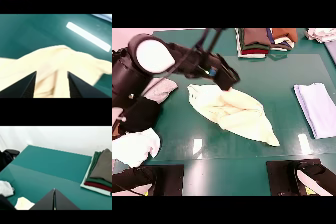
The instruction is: Fold the shirts.
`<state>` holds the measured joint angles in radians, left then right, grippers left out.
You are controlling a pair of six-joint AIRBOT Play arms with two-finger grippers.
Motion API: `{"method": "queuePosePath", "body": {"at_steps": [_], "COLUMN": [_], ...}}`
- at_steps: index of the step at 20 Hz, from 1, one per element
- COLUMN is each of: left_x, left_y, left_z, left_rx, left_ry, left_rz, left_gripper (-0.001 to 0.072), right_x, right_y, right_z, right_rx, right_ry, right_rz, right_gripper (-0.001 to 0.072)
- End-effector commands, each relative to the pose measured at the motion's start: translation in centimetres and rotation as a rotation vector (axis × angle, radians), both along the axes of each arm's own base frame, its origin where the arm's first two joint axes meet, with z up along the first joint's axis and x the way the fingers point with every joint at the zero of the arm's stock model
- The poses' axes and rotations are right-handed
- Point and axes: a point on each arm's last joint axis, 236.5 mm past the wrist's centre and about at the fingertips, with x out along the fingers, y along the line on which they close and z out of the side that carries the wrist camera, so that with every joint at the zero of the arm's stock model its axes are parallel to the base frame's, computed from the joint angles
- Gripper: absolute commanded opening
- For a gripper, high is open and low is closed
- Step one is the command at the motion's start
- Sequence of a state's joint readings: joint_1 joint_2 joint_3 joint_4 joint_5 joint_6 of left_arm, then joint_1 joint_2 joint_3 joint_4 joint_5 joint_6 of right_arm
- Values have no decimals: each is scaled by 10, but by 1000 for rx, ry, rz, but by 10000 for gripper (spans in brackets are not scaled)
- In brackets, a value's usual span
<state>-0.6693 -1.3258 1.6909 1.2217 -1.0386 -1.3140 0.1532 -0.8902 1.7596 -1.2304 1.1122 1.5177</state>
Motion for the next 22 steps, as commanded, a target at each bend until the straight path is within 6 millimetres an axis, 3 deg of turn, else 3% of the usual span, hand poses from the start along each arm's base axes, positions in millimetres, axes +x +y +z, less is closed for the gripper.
{"method": "queuePosePath", "body": {"at_steps": [1, 3, 5, 6, 7, 9, 12, 14, 17, 21, 22], "left_x": [78, 118, 133, 136, 136, 131, 111, 102, 104, 114, 116], "left_y": [93, 161, 208, 227, 241, 258, 256, 236, 209, 181, 177], "left_z": [-28, -64, -108, -133, -155, -199, -254, -276, -287, -287, -286], "left_rx": [12, 14, -12, -20, -30, -51, -45, -88, -138, -140, -145], "left_ry": [107, 213, 371, 448, 518, 645, 782, 847, 863, 796, 784], "left_rz": [291, 458, 557, 597, 627, 672, 672, 628, 588, 576, 576], "left_gripper": [464, 464, 496, 635, 676, 676, 676, 676, 676, 673, 568], "right_x": [-3, -2, 1, 4, 7, 15, 29, 37, 45, 46, 45], "right_y": [0, 1, 2, 2, 3, 5, 10, 11, 13, 13, 13], "right_z": [-6, -9, -14, -17, -22, -37, -56, -63, -71, -73, -75], "right_rx": [-12, -16, -20, -22, -26, -41, -49, -46, -36, -37, -41], "right_ry": [25, 37, 52, 64, 79, 132, 192, 212, 241, 245, 254], "right_rz": [6, 8, 9, 11, 13, 20, 32, 29, 24, 24, 26], "right_gripper": [16, 16, 16, 16, 16, 16, 16, 16, 16, 16, 16]}}
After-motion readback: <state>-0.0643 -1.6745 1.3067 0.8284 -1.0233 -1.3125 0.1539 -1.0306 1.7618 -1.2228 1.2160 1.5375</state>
